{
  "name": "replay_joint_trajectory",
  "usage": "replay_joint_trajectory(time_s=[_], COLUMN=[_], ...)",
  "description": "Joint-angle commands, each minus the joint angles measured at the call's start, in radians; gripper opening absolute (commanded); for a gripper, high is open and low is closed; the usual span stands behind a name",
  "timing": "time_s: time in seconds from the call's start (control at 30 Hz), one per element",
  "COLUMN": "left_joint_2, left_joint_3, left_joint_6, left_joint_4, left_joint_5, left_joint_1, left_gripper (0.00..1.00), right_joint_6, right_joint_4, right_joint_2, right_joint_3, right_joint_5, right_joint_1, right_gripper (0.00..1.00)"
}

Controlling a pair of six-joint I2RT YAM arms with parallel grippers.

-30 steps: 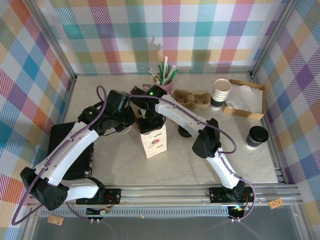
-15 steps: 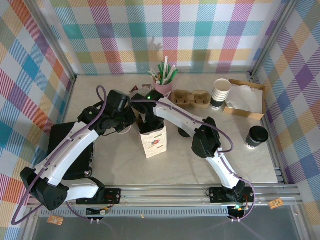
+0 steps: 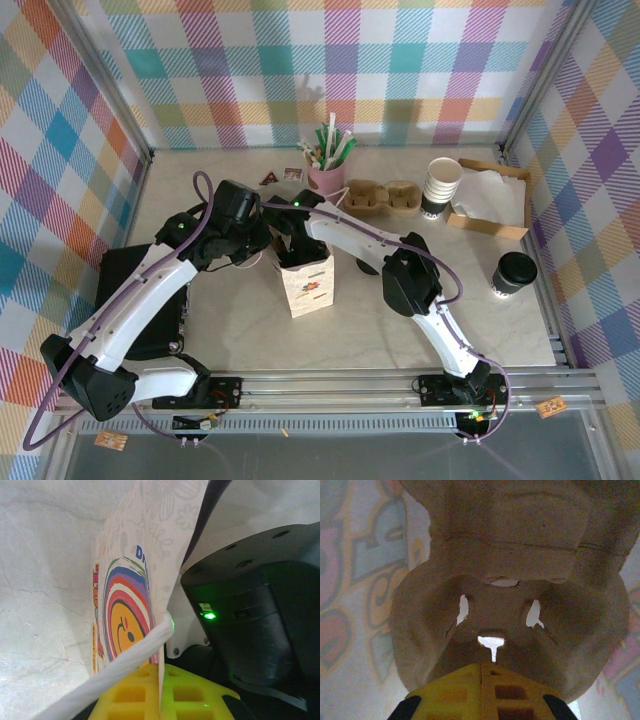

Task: Pack the takeout coffee

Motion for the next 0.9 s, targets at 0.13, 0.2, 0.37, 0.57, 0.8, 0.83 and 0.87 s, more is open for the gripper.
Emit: replay_joint_trajectory(time_s=[0.13,0.2,0.37,0.57,0.8,0.83,0.87], left_joint_2=[-0.018,-0.021,-0.025,-0.026,-0.025,-0.028,-0.028], left_joint_3=[0.034,0.034,0.035,0.044,0.063,0.065,0.065], left_joint_6=[0.01,0.01,0.009,0.005,0.005,0.006,0.005], left_joint_4=[-0.031,-0.034,-0.034,-0.04,-0.061,-0.064,-0.063], left_joint_5=[0.016,0.016,0.017,0.022,0.026,0.027,0.028], left_joint_1=[-0.014,-0.014,-0.013,-0.014,-0.014,-0.014,-0.014], left_gripper=[0.0,0.0,0.0,0.0,0.0,0.0,0.0], right_joint_6=[-0.02,-0.018,-0.014,-0.012,-0.007,-0.006,-0.006], right_joint_4=[0.067,0.074,0.087,0.104,0.135,0.137,0.143], right_joint_2=[0.003,0.007,0.018,0.022,0.028,0.029,0.03], right_joint_3=[-0.081,-0.092,-0.103,-0.129,-0.168,-0.174,-0.179], right_joint_5=[-0.013,-0.018,-0.013,-0.002,0.024,0.028,0.031], right_joint_1=[0.006,0.007,0.006,0.006,0.007,0.006,0.006], right_gripper=[0.03,0.03,0.03,0.03,0.03,0.03,0.03])
